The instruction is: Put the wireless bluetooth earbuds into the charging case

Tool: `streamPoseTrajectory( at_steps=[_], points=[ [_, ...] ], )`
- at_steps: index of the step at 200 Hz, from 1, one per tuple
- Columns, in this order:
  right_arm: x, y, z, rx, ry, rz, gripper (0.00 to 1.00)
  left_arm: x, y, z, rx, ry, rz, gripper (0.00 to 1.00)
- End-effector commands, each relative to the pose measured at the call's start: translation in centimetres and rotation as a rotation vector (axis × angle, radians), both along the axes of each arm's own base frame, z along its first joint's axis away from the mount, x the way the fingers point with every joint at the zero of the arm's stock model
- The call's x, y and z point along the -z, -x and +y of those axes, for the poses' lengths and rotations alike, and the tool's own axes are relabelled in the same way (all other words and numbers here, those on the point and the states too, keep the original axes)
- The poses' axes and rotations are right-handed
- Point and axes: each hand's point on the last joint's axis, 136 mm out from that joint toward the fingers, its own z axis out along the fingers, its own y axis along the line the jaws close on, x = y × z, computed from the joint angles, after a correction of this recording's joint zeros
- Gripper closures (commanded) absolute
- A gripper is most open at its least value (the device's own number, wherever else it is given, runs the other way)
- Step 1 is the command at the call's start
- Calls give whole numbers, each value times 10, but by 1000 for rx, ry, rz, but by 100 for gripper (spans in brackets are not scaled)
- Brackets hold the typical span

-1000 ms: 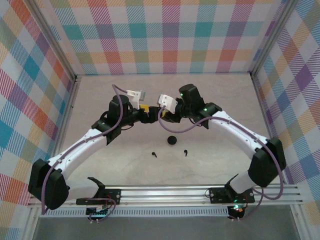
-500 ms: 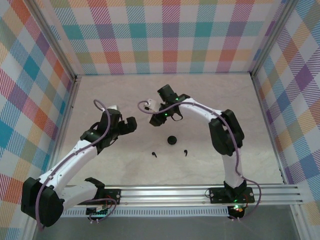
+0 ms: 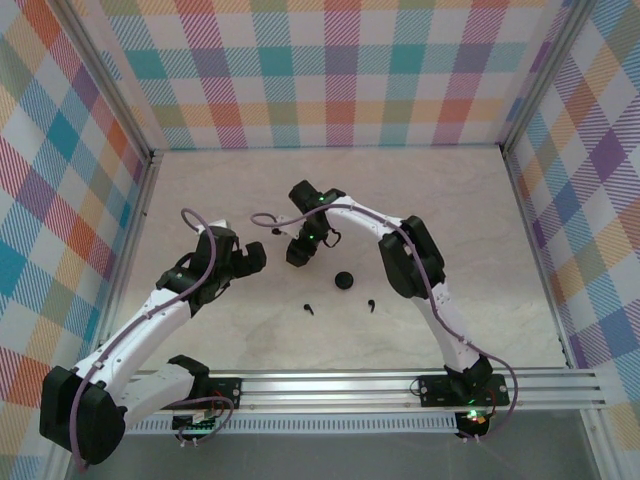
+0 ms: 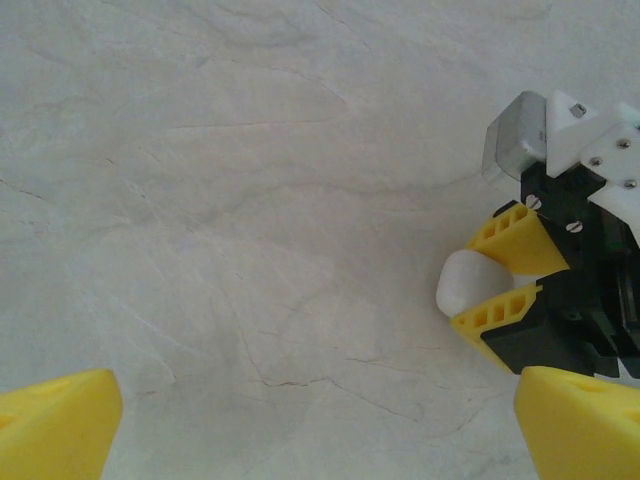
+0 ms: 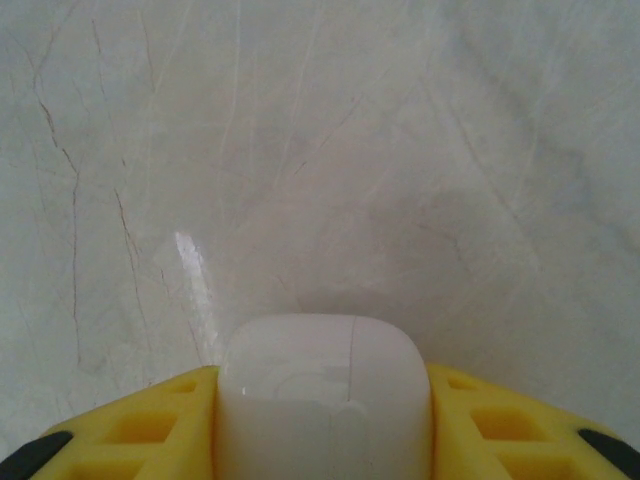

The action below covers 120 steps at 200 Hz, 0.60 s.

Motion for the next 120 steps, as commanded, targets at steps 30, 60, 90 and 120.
streamPoseTrajectory(
  at_steps=[30,60,90,120],
  points=[
    [-32,-1,-1,72,3,20,44,-2,0,1,0,21,-11,0],
    [-58,1,3,88,-52,8,35,-6,1,-2,9,44,-16,0],
    [-66,1,1,122,-55,18,35,-12,4,-6,31,63,-11,0],
    [-89,0,-13,253,-50,25,37,-8,7,-21,100,105,26,0]
  ],
)
